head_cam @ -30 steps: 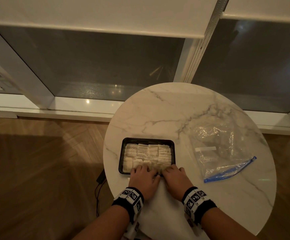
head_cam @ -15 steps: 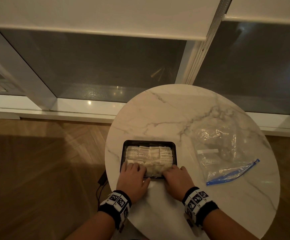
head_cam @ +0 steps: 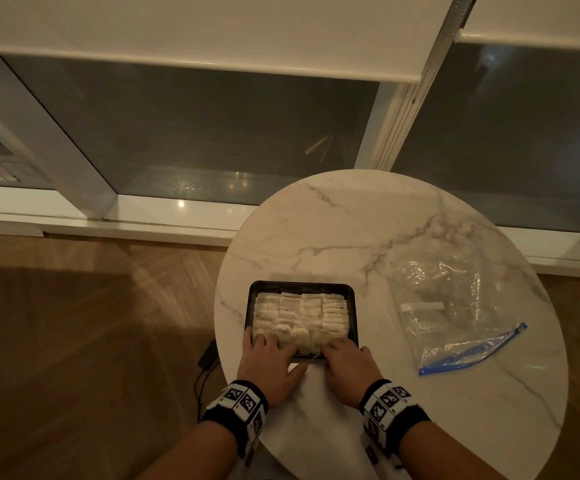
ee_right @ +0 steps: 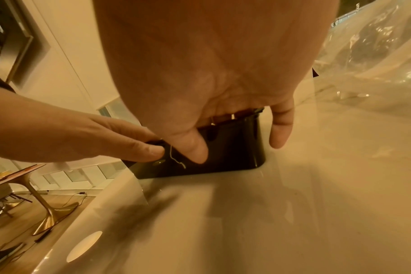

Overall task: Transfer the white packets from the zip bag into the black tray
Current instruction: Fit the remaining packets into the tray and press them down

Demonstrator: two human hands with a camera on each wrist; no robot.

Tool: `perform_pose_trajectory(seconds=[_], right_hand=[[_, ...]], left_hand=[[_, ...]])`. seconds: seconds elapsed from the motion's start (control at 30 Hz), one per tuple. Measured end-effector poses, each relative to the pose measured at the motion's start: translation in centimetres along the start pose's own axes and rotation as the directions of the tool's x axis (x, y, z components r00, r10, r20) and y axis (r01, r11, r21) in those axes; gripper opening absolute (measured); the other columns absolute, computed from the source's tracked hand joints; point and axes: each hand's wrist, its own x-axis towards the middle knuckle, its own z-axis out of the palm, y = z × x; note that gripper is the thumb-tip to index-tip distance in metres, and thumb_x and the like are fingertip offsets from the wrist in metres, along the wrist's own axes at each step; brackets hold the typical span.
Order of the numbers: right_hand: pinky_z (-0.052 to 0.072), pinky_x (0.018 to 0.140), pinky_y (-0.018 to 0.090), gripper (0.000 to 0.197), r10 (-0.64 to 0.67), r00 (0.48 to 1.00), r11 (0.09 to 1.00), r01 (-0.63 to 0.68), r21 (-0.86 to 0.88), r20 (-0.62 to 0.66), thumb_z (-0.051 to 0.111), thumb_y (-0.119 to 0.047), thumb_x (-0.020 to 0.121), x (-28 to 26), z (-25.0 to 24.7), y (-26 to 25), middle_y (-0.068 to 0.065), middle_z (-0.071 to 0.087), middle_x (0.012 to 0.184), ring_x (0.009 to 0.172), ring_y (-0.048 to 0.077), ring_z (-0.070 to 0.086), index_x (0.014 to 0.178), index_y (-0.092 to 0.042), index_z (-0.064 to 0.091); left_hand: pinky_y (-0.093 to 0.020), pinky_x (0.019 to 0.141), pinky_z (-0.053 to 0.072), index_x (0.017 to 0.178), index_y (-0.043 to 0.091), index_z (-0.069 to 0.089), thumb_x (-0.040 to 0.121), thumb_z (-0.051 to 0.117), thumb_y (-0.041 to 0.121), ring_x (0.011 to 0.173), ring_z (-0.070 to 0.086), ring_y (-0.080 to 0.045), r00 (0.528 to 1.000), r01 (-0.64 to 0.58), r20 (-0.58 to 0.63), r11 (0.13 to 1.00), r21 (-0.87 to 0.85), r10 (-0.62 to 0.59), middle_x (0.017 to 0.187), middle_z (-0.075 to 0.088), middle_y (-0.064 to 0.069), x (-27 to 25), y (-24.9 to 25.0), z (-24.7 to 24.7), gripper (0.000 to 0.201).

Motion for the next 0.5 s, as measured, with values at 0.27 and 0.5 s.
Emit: perform_pose_trajectory(seconds=[0.27, 0.5], right_hand=[[0.039, 0.101, 0.040, 0.040, -0.005, 1.000, 0.999, 0.006, 0.046, -0.020, 0.042, -0.023, 0.094, 0.14, 0.11, 0.02, 0.002, 0.048, 0.137, 0.128, 0.024, 0.042, 0.134, -0.020, 0.049], [0.041, 0.100, 0.041, 0.037, 0.013, 0.999, 1.000, -0.012, 0.020, -0.035, 0.043, -0.027, 0.094, 0.16, 0.28, 0.19, 0.004, 0.048, 0.134, 0.127, 0.025, 0.042, 0.129, -0.021, 0.052]], left_hand=[[-0.057, 0.119, 0.000, 0.132, 0.038, 0.051, 0.090, 0.026, 0.071, 0.127, 0.044, -0.033, 1.000, -0.013, 0.012, 1.000, 0.012, 0.012, 0.130, 0.056, -0.006, -0.05, 0.01, -0.37, 0.059], [-0.053, 0.120, 0.007, 0.124, 0.035, 0.057, 0.090, 0.025, 0.071, 0.122, 0.048, -0.029, 1.000, -0.031, -0.003, 0.999, 0.036, 0.031, 0.124, 0.060, -0.006, 0.04, 0.04, -0.55, 0.059]])
